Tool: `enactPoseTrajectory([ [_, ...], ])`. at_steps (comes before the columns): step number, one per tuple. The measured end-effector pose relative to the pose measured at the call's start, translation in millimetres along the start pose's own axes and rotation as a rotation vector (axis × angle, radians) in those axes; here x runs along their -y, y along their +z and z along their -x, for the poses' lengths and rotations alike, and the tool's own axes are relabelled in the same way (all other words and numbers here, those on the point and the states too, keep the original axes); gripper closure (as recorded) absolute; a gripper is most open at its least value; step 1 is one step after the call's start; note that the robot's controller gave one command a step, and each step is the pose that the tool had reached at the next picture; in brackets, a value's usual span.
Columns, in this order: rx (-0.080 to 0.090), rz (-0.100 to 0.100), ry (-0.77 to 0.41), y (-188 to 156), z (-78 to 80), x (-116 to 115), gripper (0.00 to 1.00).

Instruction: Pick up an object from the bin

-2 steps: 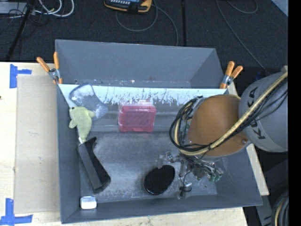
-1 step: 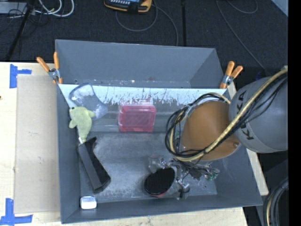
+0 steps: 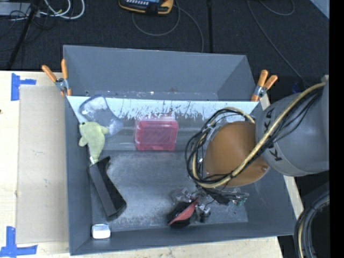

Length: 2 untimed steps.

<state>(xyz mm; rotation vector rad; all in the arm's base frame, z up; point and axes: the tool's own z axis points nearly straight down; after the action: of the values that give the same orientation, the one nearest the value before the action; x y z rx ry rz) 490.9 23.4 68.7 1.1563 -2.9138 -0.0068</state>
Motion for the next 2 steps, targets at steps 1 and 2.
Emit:
enactPoseTrajectory([
  [1, 0.000, 0.000, 0.000, 0.0, 0.0, 0.0, 1.00],
  [2, -0.003, 0.002, 0.001, -4.8, -0.6, -0.9, 1.00],
])
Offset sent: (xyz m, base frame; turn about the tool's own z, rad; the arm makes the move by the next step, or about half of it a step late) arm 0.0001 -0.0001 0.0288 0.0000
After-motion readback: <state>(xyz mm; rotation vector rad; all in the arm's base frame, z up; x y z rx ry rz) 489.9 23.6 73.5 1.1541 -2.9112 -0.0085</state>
